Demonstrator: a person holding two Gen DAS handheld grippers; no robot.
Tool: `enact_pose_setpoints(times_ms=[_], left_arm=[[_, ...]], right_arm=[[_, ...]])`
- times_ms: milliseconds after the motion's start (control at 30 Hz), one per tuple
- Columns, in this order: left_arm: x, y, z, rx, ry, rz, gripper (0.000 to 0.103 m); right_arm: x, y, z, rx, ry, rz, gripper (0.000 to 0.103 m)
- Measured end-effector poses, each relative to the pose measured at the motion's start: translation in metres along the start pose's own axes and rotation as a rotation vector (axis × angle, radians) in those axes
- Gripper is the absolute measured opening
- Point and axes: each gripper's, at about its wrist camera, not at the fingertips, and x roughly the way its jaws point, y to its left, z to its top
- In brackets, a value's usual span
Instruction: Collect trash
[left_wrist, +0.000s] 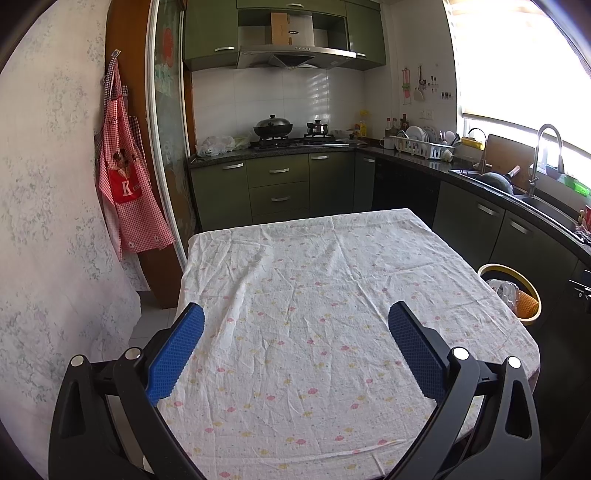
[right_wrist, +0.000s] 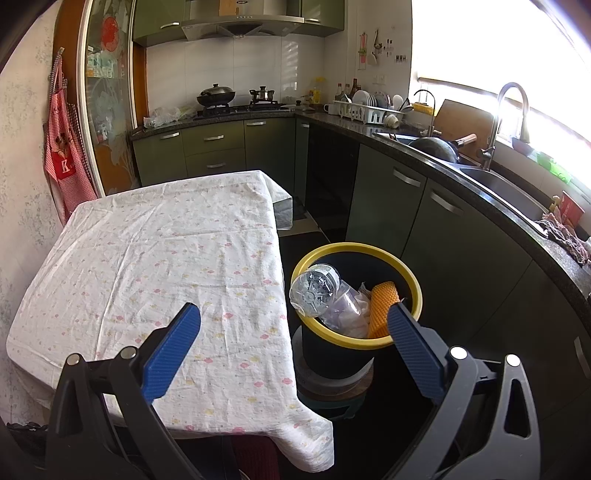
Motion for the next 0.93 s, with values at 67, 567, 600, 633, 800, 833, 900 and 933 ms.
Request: enact_pose_setpoints(times_ms=[67,567,600,633,800,833,900,933], left_arm=[[0.0,0.0,0.0,-0.001,0.001,-0.004,0.098],[0.008,0.001,0.001,-0.015,0.001,-0.086,0.098],[0.008,0.002,0.002,-0.016,-0.004,-0.082,0.098],[0.009,0.001,0.003,-0.009,-0.009,-0.074,0.098],[0.028,0.005,0.009,-0.031,0.044,-0.071,0.098],[0.035,0.007,0.011,-0.039,0.057,-0.072,0.098],[0.051,0.012,0.014,-0.05,0.079,-0.065,0.098],[0.061,0.016,0.017,-0.058,0.093,-0.056,0.098]], right_arm=[[0.001,0.0,0.0,-0.002,0.001,0.001,0.096],[0.004,0.0,-0.002,-0.002,0.012,0.003,0.096],[0.005,0.0,-0.002,-0.002,0.014,0.004,0.096],[0.004,0.001,-0.004,-0.001,0.015,0.004,0.096],[0.01,-0.002,-0.001,0.01,0.022,0.011,0.096],[0.013,-0.003,0.003,0.012,0.022,0.019,0.096],[0.021,0.001,0.01,-0.004,0.03,0.028,0.096],[0.027,0.004,0.016,-0.018,0.032,0.035,0.096]])
